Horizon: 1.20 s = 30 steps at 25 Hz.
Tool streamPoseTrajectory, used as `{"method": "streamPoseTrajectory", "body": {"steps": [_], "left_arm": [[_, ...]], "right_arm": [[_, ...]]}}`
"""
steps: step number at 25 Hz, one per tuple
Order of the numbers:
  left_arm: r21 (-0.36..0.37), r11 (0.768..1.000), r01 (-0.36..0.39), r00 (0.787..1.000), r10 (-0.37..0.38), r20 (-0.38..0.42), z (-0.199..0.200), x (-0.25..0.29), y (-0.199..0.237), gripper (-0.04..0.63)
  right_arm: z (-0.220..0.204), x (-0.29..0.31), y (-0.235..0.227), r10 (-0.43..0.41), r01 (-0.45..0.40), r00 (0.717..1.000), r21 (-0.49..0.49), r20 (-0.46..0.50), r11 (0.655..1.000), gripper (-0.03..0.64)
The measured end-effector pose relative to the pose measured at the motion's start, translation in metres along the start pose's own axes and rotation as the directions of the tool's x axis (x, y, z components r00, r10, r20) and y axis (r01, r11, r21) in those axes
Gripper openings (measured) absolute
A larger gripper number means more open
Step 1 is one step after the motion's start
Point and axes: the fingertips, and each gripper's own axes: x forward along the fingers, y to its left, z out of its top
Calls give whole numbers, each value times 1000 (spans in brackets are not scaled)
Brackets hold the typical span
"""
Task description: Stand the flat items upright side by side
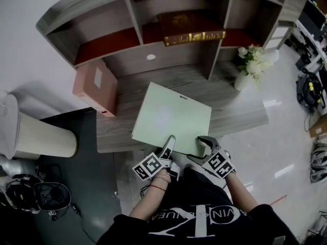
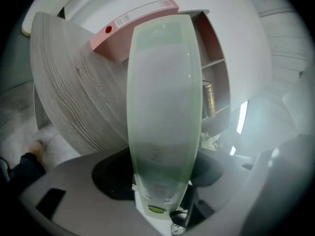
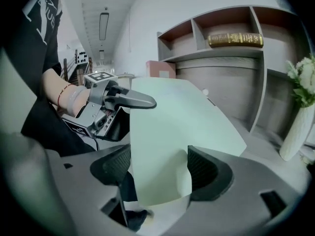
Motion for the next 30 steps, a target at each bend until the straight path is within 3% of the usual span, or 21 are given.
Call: {"method": "streamPoseTrajectory", "body": {"steps": [5,11,17,22,26,30], "left_arm": [[139,988,-73,996,64,63,37,-19,-1,285],[303,940,-159,983,124,132,82,-42,0,285],[333,909,-249,960,186,212,122,-65,12,285],[377,865,-332,931,237,277,153,-82,18,287],[380,852,-359,920,253,300,166,-91,25,287],[428,814,-393,909,272,316,180,-97,28,288]], "right_arm": [[25,28,13,70,-69,997,-38,24,997,370],[57,69,31,159,-155,986,-86,39,984,368],[89,102,49,232,-224,972,-136,48,965,368],[116,130,64,268,-257,962,-142,60,956,368],[133,148,75,297,-286,953,-152,56,946,381],[142,163,81,318,-307,947,-153,53,939,381]]}}
